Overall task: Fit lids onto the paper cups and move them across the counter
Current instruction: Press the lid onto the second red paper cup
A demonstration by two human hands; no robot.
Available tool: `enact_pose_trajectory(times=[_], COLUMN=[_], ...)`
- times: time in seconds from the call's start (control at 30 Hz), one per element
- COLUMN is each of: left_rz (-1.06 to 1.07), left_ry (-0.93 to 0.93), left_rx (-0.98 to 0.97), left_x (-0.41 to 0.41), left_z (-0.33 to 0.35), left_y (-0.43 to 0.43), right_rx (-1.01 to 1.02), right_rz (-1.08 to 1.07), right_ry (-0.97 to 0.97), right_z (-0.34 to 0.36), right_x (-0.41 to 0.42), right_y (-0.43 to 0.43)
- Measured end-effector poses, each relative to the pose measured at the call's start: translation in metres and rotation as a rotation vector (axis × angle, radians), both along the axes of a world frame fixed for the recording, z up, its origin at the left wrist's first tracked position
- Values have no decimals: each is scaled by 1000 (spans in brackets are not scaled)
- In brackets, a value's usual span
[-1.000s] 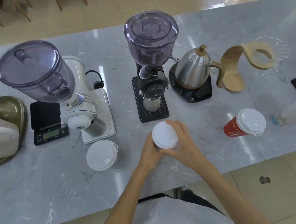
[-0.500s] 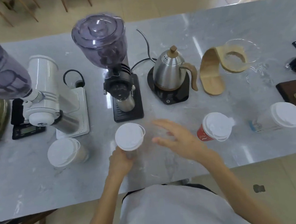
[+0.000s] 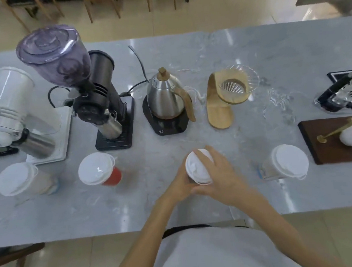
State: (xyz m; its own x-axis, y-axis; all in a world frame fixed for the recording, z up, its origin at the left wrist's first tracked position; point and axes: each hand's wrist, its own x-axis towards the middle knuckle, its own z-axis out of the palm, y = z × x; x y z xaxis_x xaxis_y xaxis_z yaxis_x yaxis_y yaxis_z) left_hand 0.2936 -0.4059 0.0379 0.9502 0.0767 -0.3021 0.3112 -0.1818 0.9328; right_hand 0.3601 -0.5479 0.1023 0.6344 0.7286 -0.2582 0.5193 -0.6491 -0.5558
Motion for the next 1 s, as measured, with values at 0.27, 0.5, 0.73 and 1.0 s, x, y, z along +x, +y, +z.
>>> enact_pose_trajectory(times=[0.27,0.5,0.73,1.0], left_rz=[214,367,288,165], left_ry=[-15,-178,-117,-228], left_rx=[-107,-323,-1212,-1458], left_x=[9,29,81,131], left_z=[-4,84,193,323], left_y=[-26,-8,18,25], right_rx=[153,382,418,452], right_rz=[10,173,413,538], right_ry=[-105,72,229,-7], right_z=[-6,119,262,396], right_x=[20,97,153,185], right_y=[-1,3,26,50])
